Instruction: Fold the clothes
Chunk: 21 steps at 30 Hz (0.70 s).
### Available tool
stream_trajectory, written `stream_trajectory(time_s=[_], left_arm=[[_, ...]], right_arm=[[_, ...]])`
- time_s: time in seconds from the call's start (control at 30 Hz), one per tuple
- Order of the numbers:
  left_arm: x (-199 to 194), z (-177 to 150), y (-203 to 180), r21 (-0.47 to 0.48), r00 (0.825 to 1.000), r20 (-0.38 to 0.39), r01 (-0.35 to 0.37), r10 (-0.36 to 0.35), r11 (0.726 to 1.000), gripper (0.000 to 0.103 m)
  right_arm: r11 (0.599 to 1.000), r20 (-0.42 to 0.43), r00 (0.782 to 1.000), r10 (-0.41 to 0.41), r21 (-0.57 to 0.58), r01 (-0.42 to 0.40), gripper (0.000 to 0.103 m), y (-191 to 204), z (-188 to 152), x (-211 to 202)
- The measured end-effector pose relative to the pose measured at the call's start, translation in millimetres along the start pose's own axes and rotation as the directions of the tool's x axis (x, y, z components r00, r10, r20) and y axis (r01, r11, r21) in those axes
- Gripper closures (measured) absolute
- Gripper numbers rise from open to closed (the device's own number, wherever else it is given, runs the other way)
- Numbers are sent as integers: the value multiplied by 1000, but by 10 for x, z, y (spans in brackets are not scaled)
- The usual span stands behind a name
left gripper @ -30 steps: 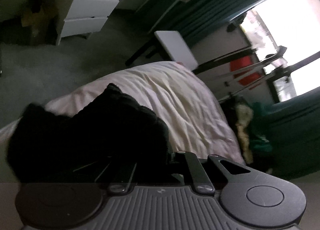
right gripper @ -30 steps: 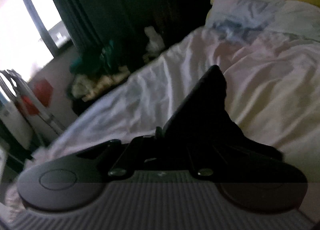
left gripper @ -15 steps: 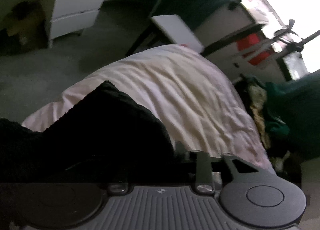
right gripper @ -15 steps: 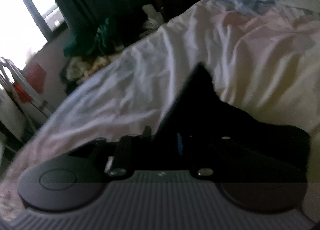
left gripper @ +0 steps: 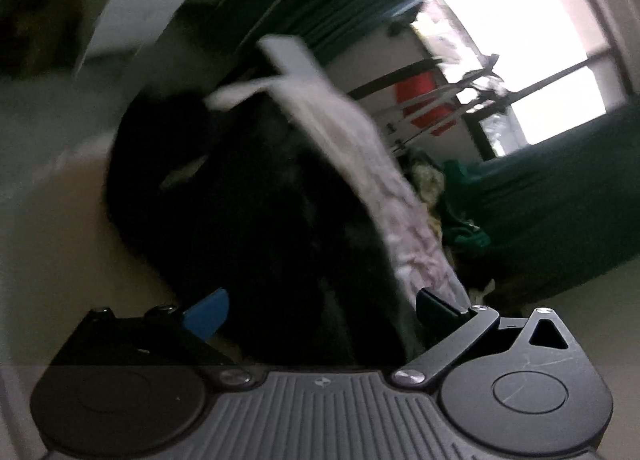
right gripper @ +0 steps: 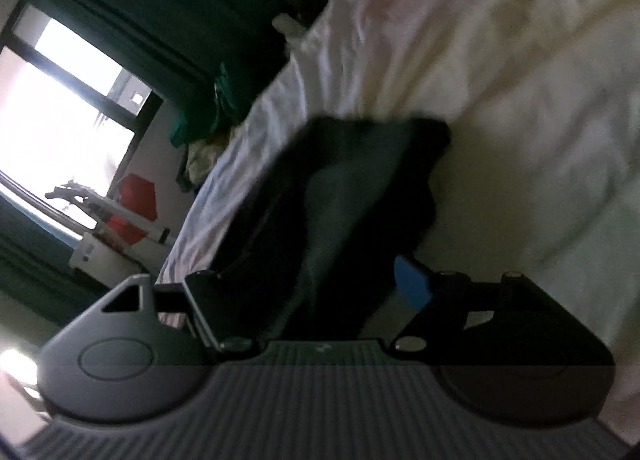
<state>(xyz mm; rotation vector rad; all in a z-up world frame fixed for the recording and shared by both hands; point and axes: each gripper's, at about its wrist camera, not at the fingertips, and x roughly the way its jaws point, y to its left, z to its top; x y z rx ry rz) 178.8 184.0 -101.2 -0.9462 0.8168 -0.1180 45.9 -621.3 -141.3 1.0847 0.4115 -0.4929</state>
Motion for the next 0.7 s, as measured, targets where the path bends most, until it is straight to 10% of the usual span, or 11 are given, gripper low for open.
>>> stream_trajectory(time_s=[0.23,0.3,0.37,0.53,0.7], left_arm=[[402,-10,415,-232,999,-30,33,-41,972,11],[512,13,430,-223,1000,21,17,-13,975,30],[604,29,397,-175,996,78,-27,41,984,53],[740,94,428,-167,991,121,-43,64,985,73],[549,107,348,-151,979,200,-15,45,988,91]], right_arm=[[999,-8,1000,11,54,-11,25,-74,-151,397],[999,16,1000,-7,34,6,25,-35,-138,526],[1000,39,999,-25,14,24,35,3,-125,654],[997,100,993,-68,-32,71,88,100,-91,975],[991,162,983,-87,-91,103,93,297,-69,886]])
